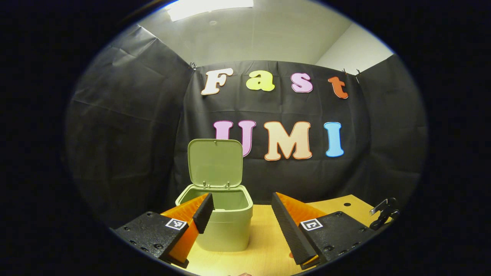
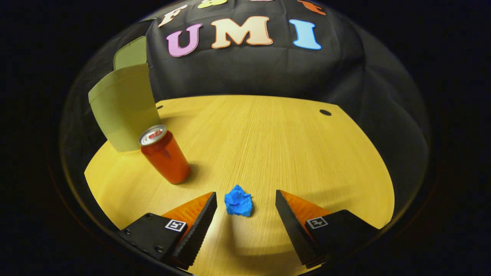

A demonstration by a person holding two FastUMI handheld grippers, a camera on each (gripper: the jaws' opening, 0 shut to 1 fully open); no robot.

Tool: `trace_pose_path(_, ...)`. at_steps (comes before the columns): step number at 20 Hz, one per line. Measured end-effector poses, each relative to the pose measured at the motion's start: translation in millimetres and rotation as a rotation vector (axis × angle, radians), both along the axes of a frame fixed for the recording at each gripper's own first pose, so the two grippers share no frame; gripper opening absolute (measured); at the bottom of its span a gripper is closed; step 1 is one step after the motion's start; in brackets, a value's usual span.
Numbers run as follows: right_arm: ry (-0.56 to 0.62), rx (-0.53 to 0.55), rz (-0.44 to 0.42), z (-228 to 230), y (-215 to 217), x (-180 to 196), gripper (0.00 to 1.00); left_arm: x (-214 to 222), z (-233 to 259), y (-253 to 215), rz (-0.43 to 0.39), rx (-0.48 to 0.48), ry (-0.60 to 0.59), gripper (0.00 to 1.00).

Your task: Press the lid of the desktop garbage bin to open it, pick up the crumpled paper on the desktop and throw it into the bin, then pick up the pop can on the desktop and drop it into the bin, and finally close the garbage bin lid.

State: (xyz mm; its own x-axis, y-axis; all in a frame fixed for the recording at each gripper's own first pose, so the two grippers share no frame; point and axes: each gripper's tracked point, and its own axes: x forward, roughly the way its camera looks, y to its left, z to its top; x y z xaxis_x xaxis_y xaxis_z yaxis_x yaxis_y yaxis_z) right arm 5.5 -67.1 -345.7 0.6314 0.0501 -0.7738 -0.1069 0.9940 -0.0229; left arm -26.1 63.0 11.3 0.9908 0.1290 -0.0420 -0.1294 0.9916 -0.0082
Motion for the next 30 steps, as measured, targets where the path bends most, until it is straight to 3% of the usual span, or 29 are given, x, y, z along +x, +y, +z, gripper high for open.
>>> trace_pose_path(2, 0.073, 0.033, 0.064, -17, 8, -4, 0.85, -6, -3, -3, 0.022, 0.025, 0.019, 0.92)
trace_pose_path(5, 0.067, 0.030, 0.102, -20, 6, 5, 0.31, -13, -8, -11, 0.037, 0.052, 0.043, 0.89)
trace_pose_path(9, 0.034, 0.036, 0.084, -14, 5, 14, 0.07, -8, -12, -25, -0.002, 0.028, 0.042, 0.89)
trace_pose_path(15, -0.193, 0.061, 0.022, 79, 26, 48, 0.07, 22, -12, -19, -0.089, -0.024, 0.019, 0.91)
trace_pose_path(18, -0.321, 0.041, 0.048, 139, 51, 68, 0.07, 34, -15, -4, -0.117, -0.027, 0.012, 0.89)
trace_pose_path(21, -0.446, 0.031, 0.077, 190, 91, 90, 0.07, 43, -16, 16, -0.133, -0.047, 0.003, 0.89)
trace_pose_path(30, -0.673, 0.149, 0.244, 293, 250, 145, 0.07, 44, -52, 94, -0.119, -0.076, 0.066, 0.92)
